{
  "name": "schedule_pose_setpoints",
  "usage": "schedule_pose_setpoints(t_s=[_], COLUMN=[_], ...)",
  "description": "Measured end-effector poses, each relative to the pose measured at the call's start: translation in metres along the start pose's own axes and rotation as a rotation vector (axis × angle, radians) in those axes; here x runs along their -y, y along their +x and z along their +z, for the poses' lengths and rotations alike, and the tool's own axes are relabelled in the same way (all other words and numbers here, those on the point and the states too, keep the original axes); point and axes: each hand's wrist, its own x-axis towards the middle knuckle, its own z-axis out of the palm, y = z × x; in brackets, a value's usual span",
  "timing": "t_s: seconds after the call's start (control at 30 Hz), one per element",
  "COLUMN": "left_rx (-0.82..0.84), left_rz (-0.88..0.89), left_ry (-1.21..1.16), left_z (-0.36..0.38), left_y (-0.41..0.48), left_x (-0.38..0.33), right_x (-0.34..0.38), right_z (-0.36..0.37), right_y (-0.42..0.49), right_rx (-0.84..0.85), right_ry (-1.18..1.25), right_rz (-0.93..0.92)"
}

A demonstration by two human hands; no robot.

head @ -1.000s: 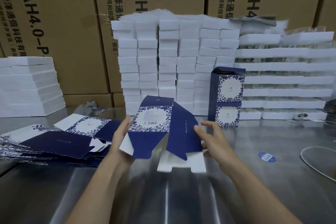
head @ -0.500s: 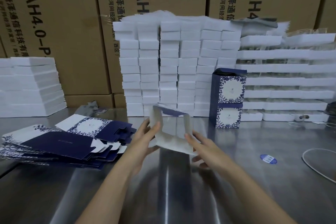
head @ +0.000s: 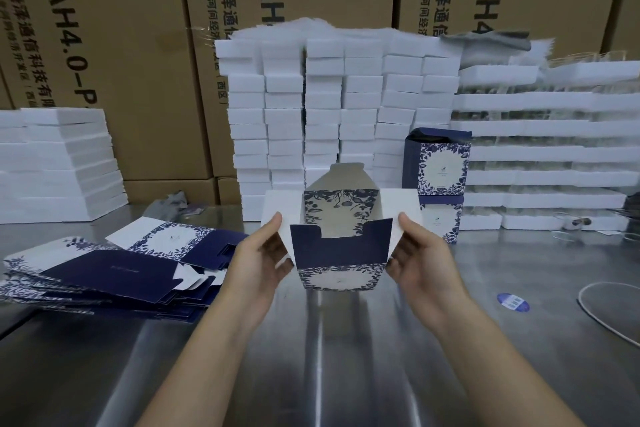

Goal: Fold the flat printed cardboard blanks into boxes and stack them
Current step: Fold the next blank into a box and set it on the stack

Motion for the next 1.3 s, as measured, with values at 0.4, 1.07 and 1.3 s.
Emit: schedule_pose_setpoints(t_s=[0.4, 1.07, 1.3], left_rx=[-0.206, -0.045, -0.202], left_rz=[0.508, 0.525, 0.624], left_ry=[0.37, 0.709, 0.61], left_z=[0.007, 0.017, 0.021], left_y=[-0.002, -0.014, -0.008], left_x=[0.015, 0.028, 0.037], right_x=[-0.011, -0.013, -0.035], right_z=[-0.005, -0.022, -0.003], right_y=[-0.002, 0.004, -0.001], right_rx=[-0.106, 0.03, -0.304], right_ry=[-0.66, -1.04, -0.595], right_rz=[-0.568, -0.662, -0.406])
